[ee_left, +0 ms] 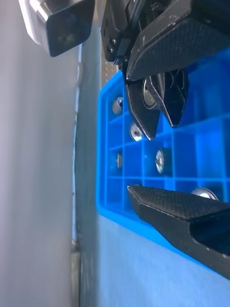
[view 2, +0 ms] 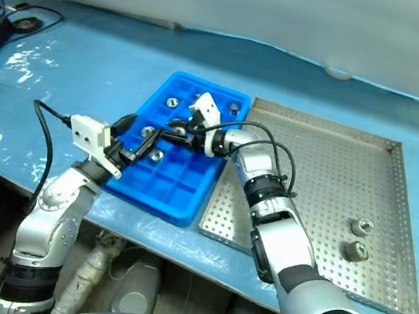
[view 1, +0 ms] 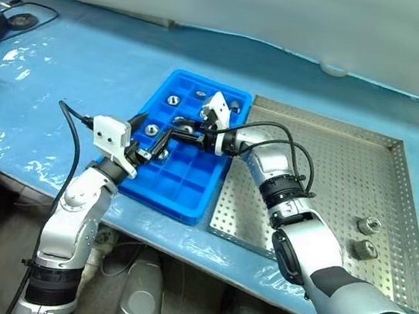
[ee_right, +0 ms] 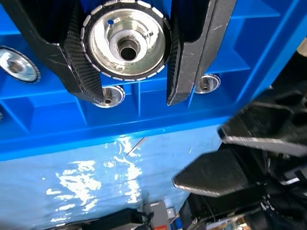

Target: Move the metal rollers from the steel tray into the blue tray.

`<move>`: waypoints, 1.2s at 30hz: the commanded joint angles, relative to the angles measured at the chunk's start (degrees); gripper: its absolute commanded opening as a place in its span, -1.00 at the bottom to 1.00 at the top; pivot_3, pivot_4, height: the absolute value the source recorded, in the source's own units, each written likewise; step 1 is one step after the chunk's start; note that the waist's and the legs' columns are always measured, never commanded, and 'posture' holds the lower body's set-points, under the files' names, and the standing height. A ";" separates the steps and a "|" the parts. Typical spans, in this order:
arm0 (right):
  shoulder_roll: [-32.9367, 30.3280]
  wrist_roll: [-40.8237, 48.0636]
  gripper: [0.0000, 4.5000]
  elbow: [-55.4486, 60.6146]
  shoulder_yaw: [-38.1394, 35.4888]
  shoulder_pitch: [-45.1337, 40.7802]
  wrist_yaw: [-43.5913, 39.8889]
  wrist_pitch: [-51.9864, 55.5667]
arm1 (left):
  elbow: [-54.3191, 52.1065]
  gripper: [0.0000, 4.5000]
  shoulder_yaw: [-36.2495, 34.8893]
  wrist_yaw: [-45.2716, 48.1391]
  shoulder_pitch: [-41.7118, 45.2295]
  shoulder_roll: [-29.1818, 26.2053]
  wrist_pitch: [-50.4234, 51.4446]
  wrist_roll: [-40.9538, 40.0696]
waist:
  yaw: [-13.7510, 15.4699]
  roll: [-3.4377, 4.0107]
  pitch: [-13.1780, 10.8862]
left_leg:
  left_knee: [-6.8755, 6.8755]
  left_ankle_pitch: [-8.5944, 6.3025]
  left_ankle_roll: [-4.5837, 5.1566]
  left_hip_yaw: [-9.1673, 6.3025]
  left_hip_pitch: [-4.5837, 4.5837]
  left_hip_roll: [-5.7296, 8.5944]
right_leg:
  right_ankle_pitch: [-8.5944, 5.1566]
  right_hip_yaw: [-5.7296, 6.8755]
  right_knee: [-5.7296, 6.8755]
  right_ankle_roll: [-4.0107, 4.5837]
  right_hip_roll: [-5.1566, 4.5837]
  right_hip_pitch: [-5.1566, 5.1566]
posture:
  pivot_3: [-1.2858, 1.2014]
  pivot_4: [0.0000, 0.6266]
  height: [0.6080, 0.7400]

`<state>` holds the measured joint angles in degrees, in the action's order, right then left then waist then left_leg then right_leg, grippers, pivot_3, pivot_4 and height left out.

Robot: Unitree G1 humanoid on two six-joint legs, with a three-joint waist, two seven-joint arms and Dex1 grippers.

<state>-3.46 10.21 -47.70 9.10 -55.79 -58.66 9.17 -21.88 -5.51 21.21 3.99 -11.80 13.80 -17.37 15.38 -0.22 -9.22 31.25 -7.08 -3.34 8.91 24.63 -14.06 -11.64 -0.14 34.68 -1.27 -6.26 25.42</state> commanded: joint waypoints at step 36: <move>-19.49 2.14 0.99 49.52 -19.02 33.55 24.70 17.31 | 42.98 0.65 13.96 28.76 34.45 8.99 -10.59 -1.71 | -11.12 0.10 0.02 | 0.71 0.28 -0.41 -0.18 -0.14 0.23 | 0.28 -0.33 0.18 -0.38 0.00 -0.39 | -0.26 -0.52 1.00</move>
<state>-22.48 10.47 -6.40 -7.19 -24.41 -36.34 24.01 18.53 7.31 46.72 35.88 -4.22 5.99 -18.88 4.26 -0.12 -9.20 31.95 -6.82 -3.71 8.76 24.42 -13.84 -11.36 -0.54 34.84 -1.65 -6.23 25.03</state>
